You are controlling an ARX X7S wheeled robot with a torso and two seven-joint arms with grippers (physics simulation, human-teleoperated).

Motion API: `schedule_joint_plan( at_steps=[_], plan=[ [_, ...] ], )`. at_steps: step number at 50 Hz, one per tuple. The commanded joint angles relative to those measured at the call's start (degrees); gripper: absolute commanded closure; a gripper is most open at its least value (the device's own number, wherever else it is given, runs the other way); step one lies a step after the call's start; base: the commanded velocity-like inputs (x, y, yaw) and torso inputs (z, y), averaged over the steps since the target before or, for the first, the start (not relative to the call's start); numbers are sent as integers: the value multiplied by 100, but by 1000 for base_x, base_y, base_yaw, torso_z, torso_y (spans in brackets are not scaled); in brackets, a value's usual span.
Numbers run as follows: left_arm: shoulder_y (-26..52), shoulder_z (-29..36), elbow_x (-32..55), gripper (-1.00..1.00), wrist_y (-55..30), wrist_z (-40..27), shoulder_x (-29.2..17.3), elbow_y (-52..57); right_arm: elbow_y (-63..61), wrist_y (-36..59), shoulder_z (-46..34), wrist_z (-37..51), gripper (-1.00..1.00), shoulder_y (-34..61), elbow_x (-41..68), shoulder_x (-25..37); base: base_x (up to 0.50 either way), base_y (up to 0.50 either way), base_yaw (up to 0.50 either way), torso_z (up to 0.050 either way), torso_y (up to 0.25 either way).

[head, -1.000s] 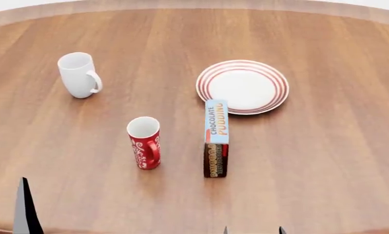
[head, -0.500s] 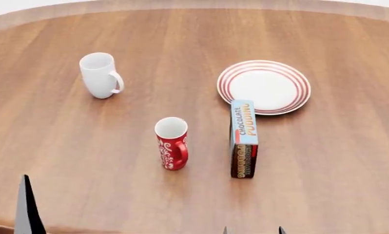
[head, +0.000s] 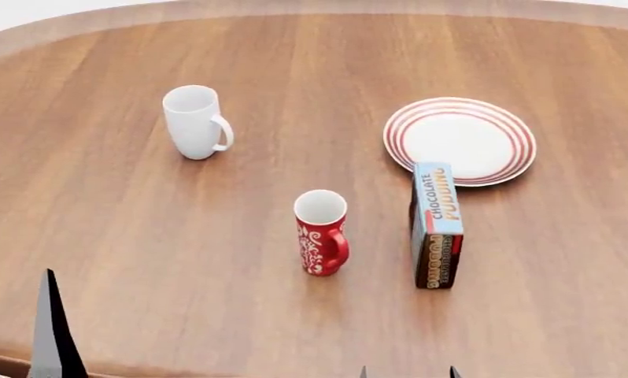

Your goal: Pick up the red mug and put it on the plate

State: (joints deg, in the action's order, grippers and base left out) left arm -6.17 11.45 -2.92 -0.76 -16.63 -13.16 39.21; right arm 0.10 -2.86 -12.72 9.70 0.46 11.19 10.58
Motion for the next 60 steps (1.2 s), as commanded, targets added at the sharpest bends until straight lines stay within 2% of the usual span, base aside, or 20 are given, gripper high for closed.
schedule_joint_plan(
  at_steps=[1,16,60],
  plan=[
    [42,12,39,-100,-34,-32,-34,19,-8,25,-40,42,-100,10,16,30,0,184,0,0,0],
    [72,50,55,-100,-83,-71,-77,54,40,-6,-74,76,-100,42,55,57,0,166,0,0,0],
    [103,127,76,-100,-153,-205,-200,158,67,-31,-194,180,-100,58,142,144,27,4,0,0,0]
  ],
)
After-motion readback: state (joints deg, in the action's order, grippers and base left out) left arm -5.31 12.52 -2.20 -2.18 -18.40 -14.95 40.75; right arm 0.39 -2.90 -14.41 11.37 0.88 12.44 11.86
